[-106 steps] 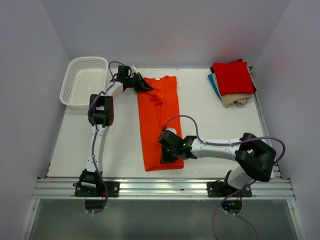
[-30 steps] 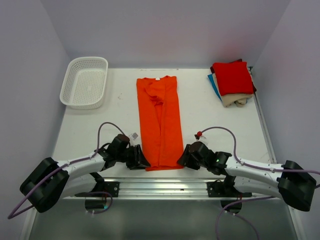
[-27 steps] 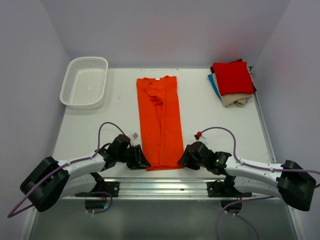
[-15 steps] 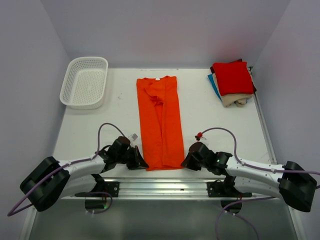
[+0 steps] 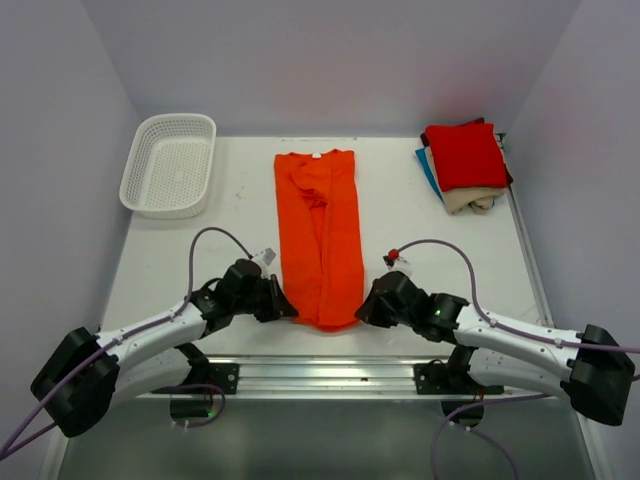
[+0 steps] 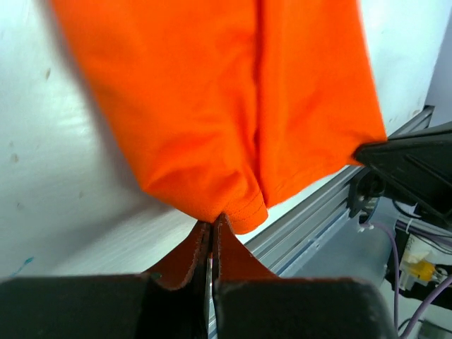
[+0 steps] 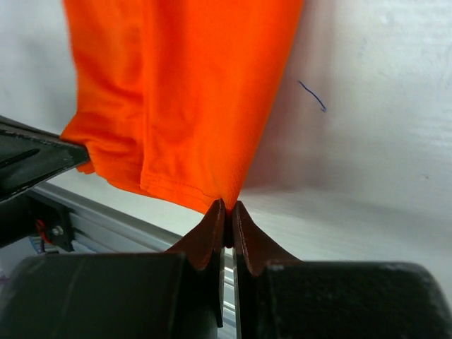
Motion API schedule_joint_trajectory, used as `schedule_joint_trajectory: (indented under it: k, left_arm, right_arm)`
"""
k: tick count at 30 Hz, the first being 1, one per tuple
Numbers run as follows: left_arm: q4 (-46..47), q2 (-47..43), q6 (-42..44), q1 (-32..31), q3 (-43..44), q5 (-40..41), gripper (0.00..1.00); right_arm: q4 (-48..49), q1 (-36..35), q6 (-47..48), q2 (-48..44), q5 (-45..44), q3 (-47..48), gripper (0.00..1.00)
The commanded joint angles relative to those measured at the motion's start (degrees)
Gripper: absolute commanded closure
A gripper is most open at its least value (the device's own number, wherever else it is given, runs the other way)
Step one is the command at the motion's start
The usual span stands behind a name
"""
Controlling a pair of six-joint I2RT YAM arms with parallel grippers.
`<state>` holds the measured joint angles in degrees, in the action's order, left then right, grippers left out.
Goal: Fold and stack the t-shirts
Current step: Fold the tshirt
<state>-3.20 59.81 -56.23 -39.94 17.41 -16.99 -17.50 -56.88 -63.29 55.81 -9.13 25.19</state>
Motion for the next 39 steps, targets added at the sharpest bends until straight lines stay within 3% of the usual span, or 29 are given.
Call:
schedule_joint_trajectory:
  k: [1, 15, 27, 39]
  left_arm:
    - [-5.1, -2.5, 4.9, -0.3, 5.8, 5.1, 1.0]
    - [-11.0, 1.4, 15.2, 2.4, 18.0, 15.8, 1.0]
    - [-4.4, 16.4, 24.1, 12.4, 30.0, 13.9, 1.0]
    - [0.7, 29.1, 25.4, 20.1, 37.4, 8.6, 1.0]
  right_arm:
    - [-2.1, 1.0, 5.3, -1.0, -3.5, 5.6, 1.0]
    - [-3.2, 14.1, 17.7, 6.0, 0.6, 16.4, 1.0]
    - [2.3, 21.2, 25.4, 21.2, 6.0, 27.4, 1.0]
    - [2.7, 26.5, 30.3, 35.2, 8.9, 40.1, 1.0]
